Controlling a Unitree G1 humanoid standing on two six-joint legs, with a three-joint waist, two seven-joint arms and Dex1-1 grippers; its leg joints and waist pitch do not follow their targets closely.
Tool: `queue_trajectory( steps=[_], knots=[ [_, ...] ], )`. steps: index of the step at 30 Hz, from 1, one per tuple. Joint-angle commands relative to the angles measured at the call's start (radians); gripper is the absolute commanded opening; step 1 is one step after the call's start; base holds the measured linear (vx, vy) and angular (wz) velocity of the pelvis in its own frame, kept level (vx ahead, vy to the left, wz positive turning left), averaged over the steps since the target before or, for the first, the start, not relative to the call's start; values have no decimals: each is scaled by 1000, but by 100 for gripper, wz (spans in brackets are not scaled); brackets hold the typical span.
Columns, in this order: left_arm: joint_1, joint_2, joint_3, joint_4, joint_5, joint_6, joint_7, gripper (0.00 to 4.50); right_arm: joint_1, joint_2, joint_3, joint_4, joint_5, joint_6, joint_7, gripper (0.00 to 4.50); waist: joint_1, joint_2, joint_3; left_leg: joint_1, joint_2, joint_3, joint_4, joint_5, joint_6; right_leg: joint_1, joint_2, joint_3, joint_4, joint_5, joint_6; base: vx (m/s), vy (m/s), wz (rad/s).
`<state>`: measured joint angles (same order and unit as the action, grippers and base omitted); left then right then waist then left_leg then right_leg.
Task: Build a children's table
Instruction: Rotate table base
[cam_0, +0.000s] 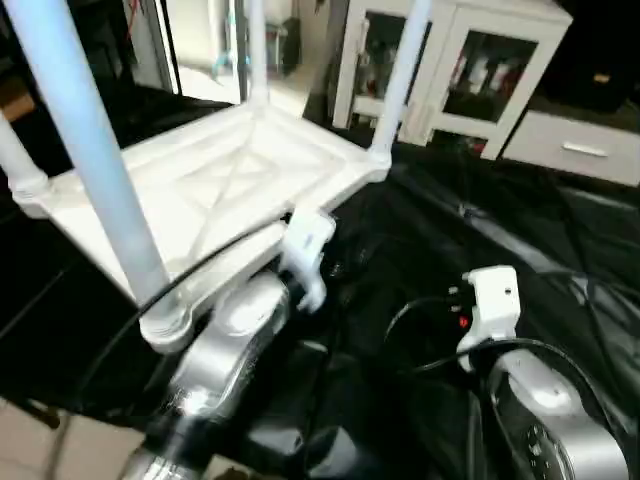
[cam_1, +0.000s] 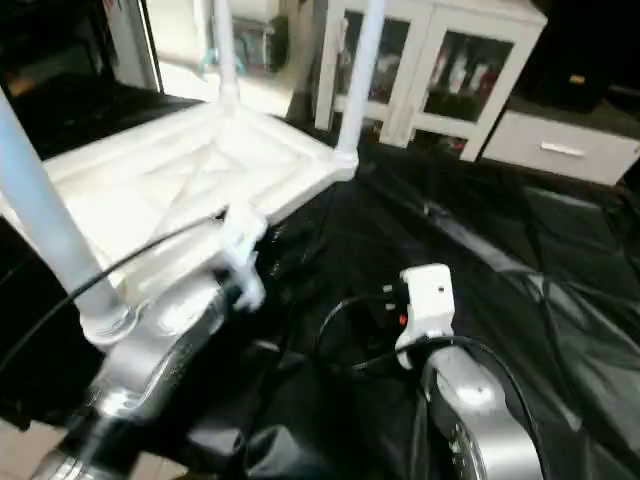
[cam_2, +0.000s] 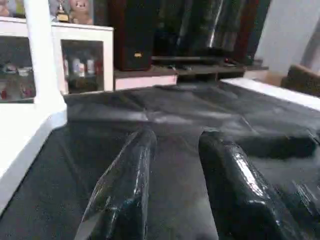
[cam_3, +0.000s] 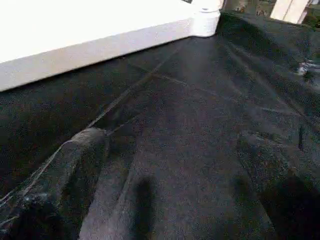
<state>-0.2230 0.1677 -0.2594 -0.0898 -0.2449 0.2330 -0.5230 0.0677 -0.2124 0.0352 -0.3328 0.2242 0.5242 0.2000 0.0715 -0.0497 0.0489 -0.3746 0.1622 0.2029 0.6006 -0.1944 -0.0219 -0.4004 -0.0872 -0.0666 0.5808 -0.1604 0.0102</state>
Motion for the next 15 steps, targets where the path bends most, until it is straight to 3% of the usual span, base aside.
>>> queue_trajectory(
  steps=[1,3,4,6,7,8,9,10,11,15],
  knots=[
    [58,24,21,-117,-13,40,-2,175,-5,-6,-14,-13,5,6,4,450,-7,5,-41,25,74,-49,-101,-444,-78,16,-66,49,-84,-462,-74,0,0,0],
    [155,42,78,-230,-21,80,19,175,-3,-6,-15,-12,14,-4,18,450,-16,7,-40,24,76,-53,-102,-464,-84,15,-67,49,-85,-478,-68,0,0,0],
    [158,42,80,-234,-22,81,20,175,-3,-6,-15,-12,15,-4,19,450,-17,8,-37,23,76,-54,-103,-469,-83,15,-66,48,-88,-486,-65,0,0,0],
    [314,64,163,-385,-82,118,55,175,9,-24,2,-23,35,-17,73,450,-20,5,-36,23,77,-57,-103,-499,-85,14,-68,48,-86,-502,-66,0,0,0],
    [314,64,163,-385,-82,118,55,175,9,-24,2,-23,35,-17,73,450,-24,6,-31,20,74,-57,-105,-512,-82,12,-63,47,-94,-540,-47,0,0,0],
    [397,73,191,-443,-126,114,56,175,19,-40,19,-32,48,-19,112,450,-24,7,-35,26,72,-56,-101,-517,-85,8,-61,47,-92,-542,-42,0,0,0],
    [428,79,199,-466,-149,113,58,203,23,-45,24,-34,53,-18,127,450,-25,4,-30,26,72,-57,-102,-529,-81,5,-61,48,-97,-551,-36,0,0,0],
    [467,82,209,-488,-173,97,55,203,28,-54,31,-40,69,-18,156,450,-24,4,-28,20,73,-60,-105,-532,-78,9,-64,48,-98,-565,-32,0,0,0],
    [525,94,220,-513,-211,79,34,203,36,-70,39,-54,109,-9,214,450,-21,4,-30,28,72,-58,-103,-539,-80,0,-58,49,-100,-566,-25,0,0,0],
    [620,118,254,-548,-248,60,-30,247,44,-114,39,-84,197,16,338,450,-17,2,-24,23,73,-61,-107,-553,-74,4,-60,52,-101,-581,-10,0,0,0]
  ],
)
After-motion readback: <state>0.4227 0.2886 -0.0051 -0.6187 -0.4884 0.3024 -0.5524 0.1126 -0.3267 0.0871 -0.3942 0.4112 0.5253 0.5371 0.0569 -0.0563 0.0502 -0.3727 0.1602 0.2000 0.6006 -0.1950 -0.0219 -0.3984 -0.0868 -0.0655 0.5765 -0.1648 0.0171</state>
